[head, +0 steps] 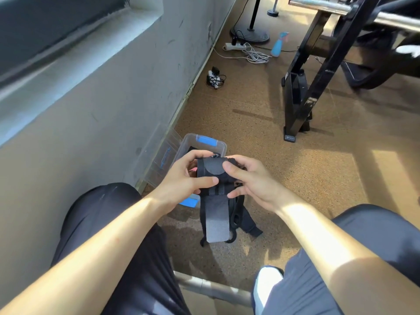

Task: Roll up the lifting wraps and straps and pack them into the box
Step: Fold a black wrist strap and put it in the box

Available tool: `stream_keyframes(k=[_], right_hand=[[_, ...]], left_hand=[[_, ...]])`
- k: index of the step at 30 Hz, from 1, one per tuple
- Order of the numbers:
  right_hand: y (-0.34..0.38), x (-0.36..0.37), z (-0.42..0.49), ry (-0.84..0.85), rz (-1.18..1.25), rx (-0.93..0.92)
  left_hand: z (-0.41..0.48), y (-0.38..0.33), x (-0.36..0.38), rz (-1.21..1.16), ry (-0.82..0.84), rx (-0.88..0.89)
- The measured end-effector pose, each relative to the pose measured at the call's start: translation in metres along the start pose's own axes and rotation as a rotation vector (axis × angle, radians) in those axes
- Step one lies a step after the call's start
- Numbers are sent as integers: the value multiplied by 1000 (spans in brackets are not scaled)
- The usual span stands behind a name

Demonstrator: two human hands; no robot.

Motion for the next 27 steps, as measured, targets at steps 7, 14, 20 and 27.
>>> stream_keyframes(k=[7, 14, 20, 27], right_hand=[[-3, -5, 1, -21, 24, -32], [-3, -2, 2, -14, 25, -47], [-6, 4, -1, 59, 10, 84], [0, 0, 1, 36, 12, 8]], left_hand=[[-1, 6, 5, 12, 46, -168], [1, 4, 0, -31, -8, -106], [2, 1, -5, -50, -29, -26], [1, -1, -6, -32, -37, 33]])
Point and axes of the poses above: each hand's wrist, its own z-axis towards the middle knuckle, its own x-axis out of the palm, y = z × x, the point moved 6 cm from there along z, towards the middle knuckle, and after that the axes turned 8 degrees about -x, right-handed, at the moved point
